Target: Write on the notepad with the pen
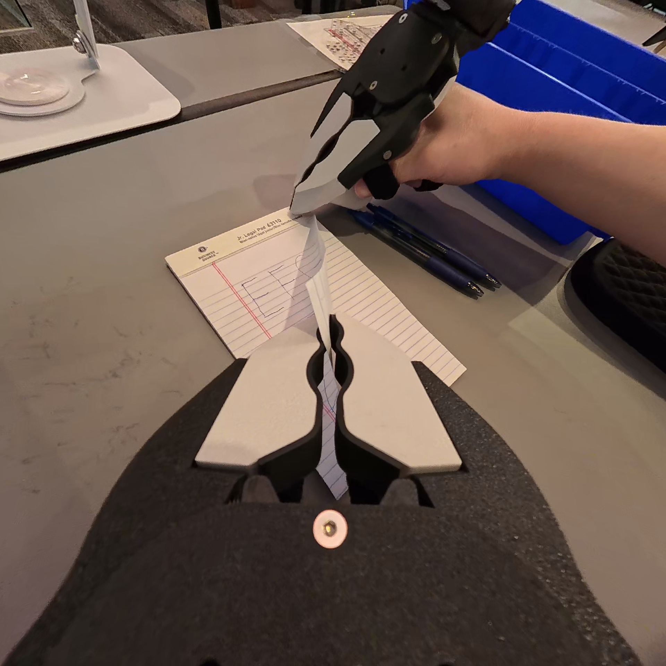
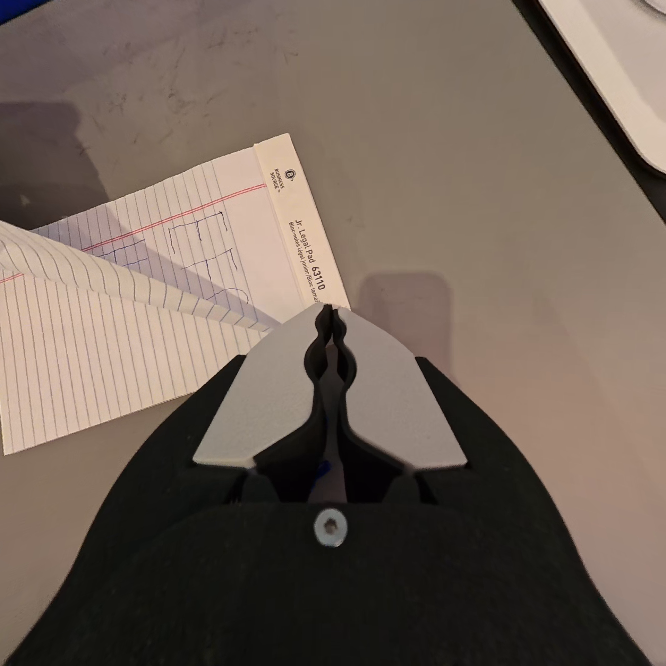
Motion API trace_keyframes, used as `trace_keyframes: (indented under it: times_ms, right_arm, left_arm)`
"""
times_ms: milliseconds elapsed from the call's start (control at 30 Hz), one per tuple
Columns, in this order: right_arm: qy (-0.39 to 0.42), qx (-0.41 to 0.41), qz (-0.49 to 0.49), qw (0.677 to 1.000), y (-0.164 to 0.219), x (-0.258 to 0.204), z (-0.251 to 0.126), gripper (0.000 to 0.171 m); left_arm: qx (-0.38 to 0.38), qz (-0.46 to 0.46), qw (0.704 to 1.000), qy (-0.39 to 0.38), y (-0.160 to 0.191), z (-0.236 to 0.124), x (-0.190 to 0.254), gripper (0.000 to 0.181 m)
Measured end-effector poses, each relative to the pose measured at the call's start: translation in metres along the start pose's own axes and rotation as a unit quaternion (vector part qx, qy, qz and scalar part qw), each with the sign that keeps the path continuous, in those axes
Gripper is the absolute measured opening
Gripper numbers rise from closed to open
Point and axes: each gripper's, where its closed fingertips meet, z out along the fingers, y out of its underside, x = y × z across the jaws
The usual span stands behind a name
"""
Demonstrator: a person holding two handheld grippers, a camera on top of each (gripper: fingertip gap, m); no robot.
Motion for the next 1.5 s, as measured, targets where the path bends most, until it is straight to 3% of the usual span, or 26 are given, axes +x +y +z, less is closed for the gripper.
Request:
trace_keyframes:
  times_ms: [1500]
  right_arm:
    - [0.009, 0.013, -0.014, 1.000, 0.0076, -0.0058, -0.0054, 0.000]
  left_arm:
    - [0.000, 0.020, 1.000, -0.011, -0.0031, -0.0040, -0.0024, 0.000]
